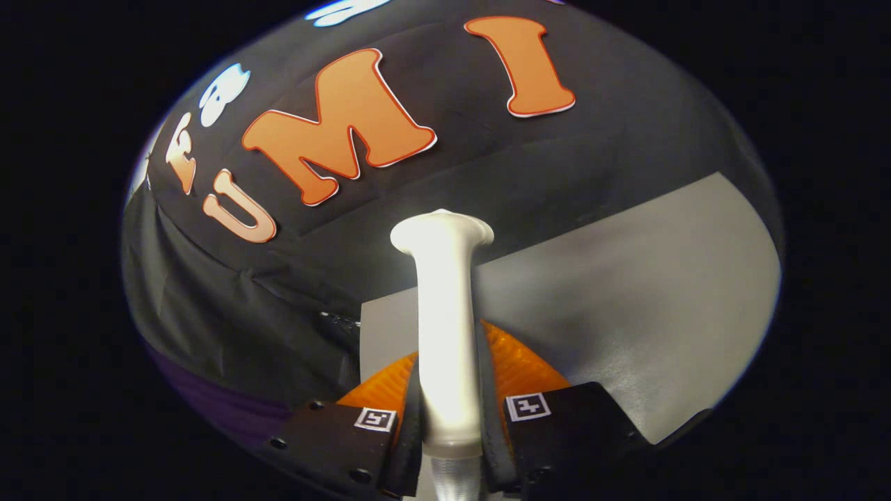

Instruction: Iron the clothes twice with a garment steamer, once on the left side and once on the right side.

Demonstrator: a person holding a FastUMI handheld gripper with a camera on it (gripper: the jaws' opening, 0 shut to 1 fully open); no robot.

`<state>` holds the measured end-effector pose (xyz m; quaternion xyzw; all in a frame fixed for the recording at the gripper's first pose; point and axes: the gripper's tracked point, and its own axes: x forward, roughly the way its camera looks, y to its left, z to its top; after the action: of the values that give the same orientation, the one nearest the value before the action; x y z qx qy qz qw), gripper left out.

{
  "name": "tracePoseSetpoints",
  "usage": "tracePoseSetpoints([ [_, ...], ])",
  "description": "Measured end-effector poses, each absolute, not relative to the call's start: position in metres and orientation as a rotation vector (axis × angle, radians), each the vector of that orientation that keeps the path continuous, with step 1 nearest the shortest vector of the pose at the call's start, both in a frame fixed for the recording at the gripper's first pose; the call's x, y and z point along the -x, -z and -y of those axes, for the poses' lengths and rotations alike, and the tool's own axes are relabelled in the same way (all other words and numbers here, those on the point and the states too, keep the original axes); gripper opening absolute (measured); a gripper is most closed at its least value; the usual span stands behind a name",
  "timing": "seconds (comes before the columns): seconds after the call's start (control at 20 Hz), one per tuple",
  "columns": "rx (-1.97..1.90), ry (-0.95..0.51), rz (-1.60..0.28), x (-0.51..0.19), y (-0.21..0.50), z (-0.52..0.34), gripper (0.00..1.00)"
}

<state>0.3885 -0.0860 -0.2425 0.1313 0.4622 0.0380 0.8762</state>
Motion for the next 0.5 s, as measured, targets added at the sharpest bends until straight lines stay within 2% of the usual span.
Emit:
tracePoseSetpoints([
  [0.5, -0.171, 0.093, -0.708, -0.364, 0.171, 0.118, 0.44],
])
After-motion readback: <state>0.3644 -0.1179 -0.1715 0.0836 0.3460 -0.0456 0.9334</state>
